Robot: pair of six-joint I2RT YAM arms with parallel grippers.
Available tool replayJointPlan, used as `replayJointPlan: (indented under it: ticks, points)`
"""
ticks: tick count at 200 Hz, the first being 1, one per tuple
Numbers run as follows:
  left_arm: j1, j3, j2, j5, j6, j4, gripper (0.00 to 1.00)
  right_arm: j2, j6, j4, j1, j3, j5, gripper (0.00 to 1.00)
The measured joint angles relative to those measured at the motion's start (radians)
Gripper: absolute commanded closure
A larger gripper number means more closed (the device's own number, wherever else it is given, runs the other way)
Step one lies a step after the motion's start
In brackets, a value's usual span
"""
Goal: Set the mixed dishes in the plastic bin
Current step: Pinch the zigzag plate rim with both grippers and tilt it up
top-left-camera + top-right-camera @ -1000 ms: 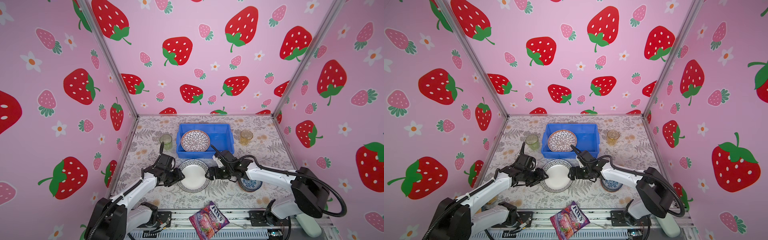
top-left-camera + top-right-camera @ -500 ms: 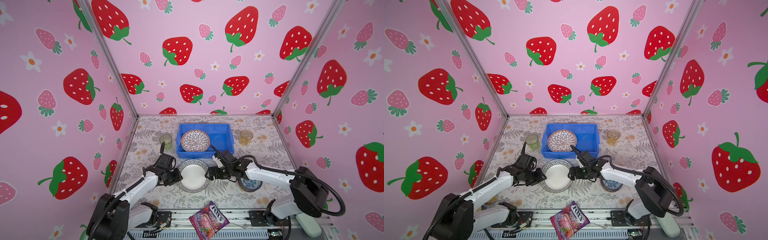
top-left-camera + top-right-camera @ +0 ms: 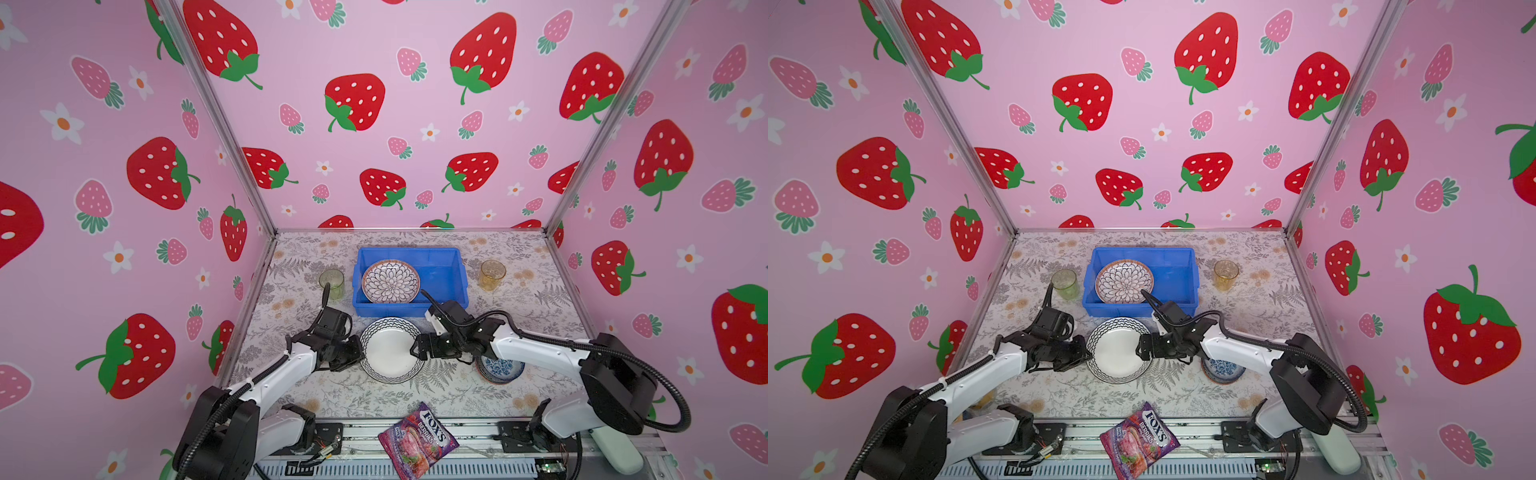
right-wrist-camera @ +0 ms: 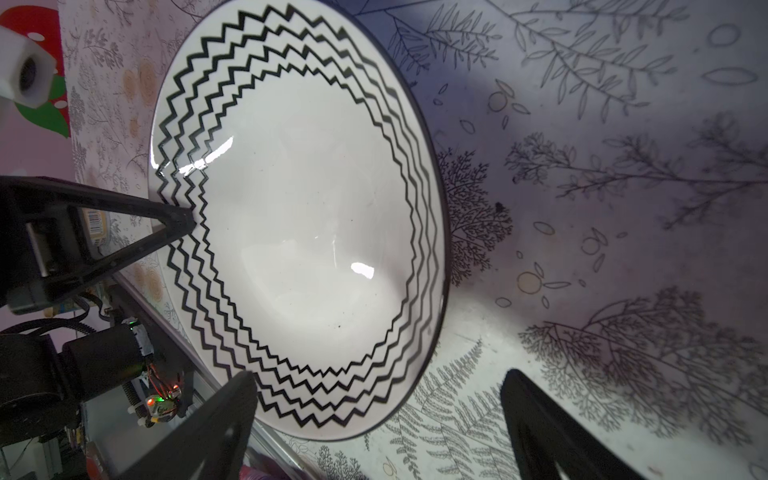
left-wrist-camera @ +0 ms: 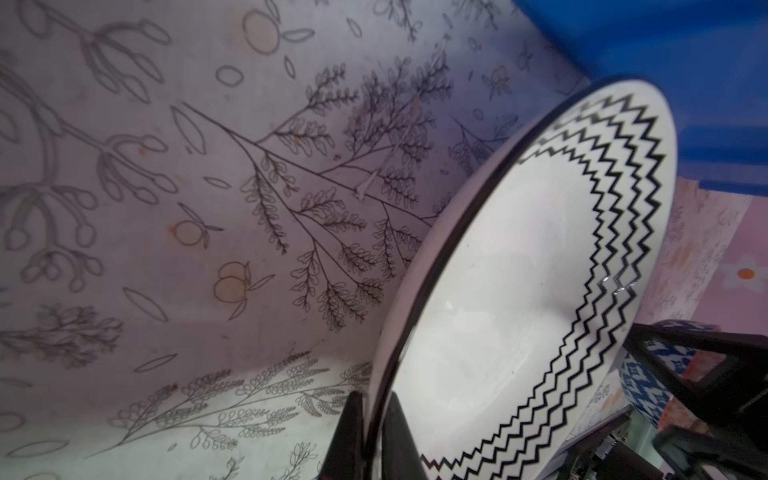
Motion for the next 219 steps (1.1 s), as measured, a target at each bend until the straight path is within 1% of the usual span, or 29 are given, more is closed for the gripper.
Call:
replayJointPlan:
  ticks: [60, 96, 132, 219]
  points:
    - [0.000, -0.001, -0.039, 0.020, -0.007, -0.007, 1.00, -0.017, -0.005, -0.033, -0.005, 0.032, 0.000, 0.05]
    - [0.000, -0.010, -0.080, 0.024, -0.023, -0.037, 1.00, -0.050, -0.020, -0.072, -0.025, 0.082, -0.003, 0.05]
    - [0.000, -0.029, -0.132, 0.031, -0.035, -0.070, 1.00, -0.068, -0.026, -0.095, -0.050, 0.085, -0.004, 0.05]
    - [-0.001, -0.070, -0.206, 0.117, -0.079, -0.022, 1.00, -0.068, -0.031, -0.137, -0.055, 0.085, -0.011, 0.04]
